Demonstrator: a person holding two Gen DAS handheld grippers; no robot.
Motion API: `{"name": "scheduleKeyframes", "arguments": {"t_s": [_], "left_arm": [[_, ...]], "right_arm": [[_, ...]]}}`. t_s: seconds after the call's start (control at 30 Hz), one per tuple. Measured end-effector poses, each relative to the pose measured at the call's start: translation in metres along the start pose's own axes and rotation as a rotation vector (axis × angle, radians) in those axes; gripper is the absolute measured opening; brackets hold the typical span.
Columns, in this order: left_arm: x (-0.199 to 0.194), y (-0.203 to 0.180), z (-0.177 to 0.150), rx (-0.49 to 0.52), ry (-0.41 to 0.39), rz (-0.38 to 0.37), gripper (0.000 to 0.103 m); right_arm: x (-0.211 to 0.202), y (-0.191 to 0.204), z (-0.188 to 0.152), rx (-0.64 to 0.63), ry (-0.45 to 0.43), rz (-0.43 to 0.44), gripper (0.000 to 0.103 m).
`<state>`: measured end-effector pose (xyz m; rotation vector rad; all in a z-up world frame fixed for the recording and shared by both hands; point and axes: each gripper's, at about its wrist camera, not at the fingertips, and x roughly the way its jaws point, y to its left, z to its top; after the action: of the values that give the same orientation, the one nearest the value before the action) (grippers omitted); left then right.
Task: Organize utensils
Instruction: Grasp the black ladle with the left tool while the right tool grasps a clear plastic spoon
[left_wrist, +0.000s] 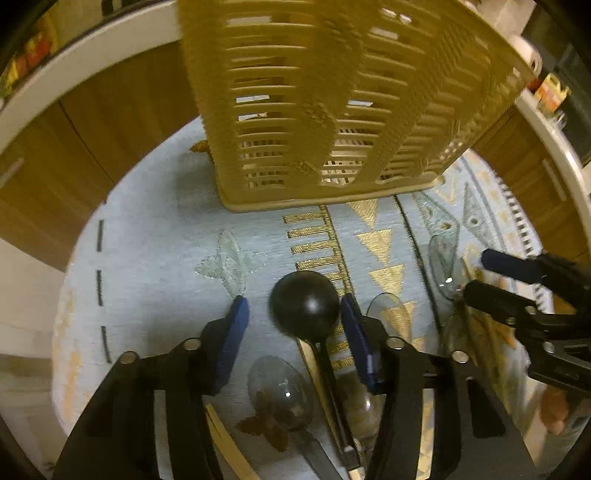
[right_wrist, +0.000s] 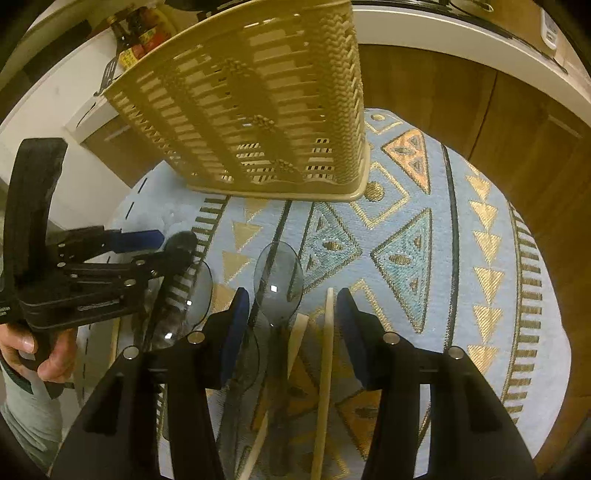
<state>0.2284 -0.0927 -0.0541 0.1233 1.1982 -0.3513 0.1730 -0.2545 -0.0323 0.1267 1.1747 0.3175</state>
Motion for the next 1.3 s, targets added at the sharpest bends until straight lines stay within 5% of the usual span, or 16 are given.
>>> {"name": "scheduleKeyframes", "arguments": {"t_s": [0.23, 0.3, 0.57, 0.83, 0.93, 1.13, 1.3], "left_arm": [[0.006, -0.022, 0.005, 0.025, -0.002, 0.078, 0.028], [0.006, -0.022, 0.007, 0.017, -0.015, 0.091, 0.004], [0.003, 0.003, 0.011, -0.072, -0.025, -0.097, 0.004], [-0.016, 0.041, -0.003, -0.055, -0.051, -0.195, 0.006], [-0.025, 0.055, -0.010, -0.039, -0.082, -0.137, 0.026], [-0.024, 0.078, -0.010, -0.104, -0.077, -0.183, 0.032], [-0.026, 0.100, -0.010, -0.152, -0.046, -0.211, 0.045]], "right_arm": [[0.004, 0.009, 0.000, -0.060, 0.006, -0.029, 0.046], [0.008, 0.010, 0.001, -0.071, 0.022, -0.026, 0.048], [0.029, 0.030, 0.010, -0.090, 0.067, -0.058, 0.052], [0.051, 0.062, 0.015, -0.137, 0.085, -0.182, 0.051], [0.054, 0.072, 0.012, -0.163, 0.087, -0.205, 0.045], [0.055, 0.075, 0.013, -0.167, 0.102, -0.191, 0.030], [0.047, 0.069, 0.016, -0.161, 0.101, -0.174, 0.030]]}}
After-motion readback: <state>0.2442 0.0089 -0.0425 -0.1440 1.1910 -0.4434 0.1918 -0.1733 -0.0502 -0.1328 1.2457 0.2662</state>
